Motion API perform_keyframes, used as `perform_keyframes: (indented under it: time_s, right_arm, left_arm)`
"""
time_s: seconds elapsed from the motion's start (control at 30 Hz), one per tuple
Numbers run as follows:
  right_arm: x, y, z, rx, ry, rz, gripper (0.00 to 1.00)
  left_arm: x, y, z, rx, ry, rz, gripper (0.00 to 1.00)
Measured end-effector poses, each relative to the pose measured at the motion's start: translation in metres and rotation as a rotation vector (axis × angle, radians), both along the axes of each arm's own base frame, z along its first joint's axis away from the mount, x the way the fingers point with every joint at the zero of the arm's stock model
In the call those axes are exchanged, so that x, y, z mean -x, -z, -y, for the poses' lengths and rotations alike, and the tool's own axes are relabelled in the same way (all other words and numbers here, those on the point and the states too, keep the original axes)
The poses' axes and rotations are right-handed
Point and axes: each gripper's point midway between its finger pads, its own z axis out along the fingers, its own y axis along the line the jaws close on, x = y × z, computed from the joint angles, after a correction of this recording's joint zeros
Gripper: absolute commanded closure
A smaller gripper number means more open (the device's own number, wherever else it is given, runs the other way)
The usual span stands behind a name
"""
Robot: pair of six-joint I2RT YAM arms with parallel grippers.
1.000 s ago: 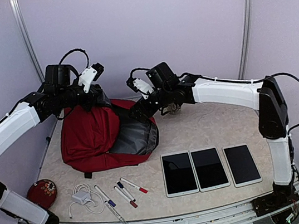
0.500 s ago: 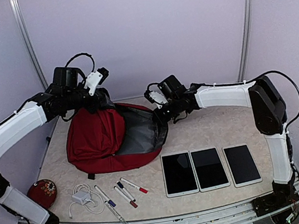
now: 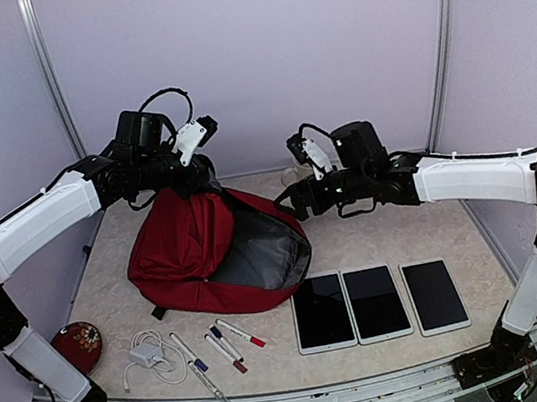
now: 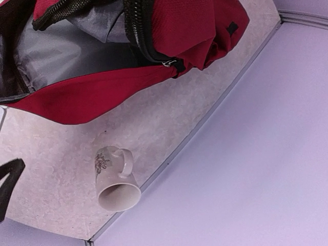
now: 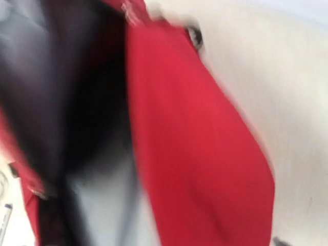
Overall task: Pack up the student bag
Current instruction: Adjust the largest pocket of the student bag.
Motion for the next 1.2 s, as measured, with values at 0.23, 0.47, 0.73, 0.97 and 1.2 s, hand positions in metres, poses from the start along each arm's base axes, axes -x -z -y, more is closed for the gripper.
perform_keyframes:
  time_s: [0.23,0.47,0.73,0.97,1.2]
  right_arm:
    - [0.032,-0.07,-0.043,-0.18,-0.285,0.236,0.08]
    - [0.02,-0.028,-0.095,-0.176,-0.443,0.187,0.14]
    - [0.017,0.005,-0.12,-0.19,-0.504,0.073,1.0]
    - [0.021,-0.013,-0.126,-0.308,-0.474,-0.043,1.0]
    - [0.008,-0.02,-0.126,-0.402,-0.325,-0.219,1.0]
  left_arm:
    - [0.015,0.01,0.019,0.042,0.055,-0.075,1.0]
    - [0.02,0.01,0.024,0.064,0.076,-0.092,1.0]
    - [0.023,0.01,0.028,0.08,0.1,-0.105,0.58]
    - [0.02,-0.01,0.022,0.183,0.066,-0.02,0.01]
    - [0.086,-0.073,-0.019,0.388,0.034,0.243,0.03]
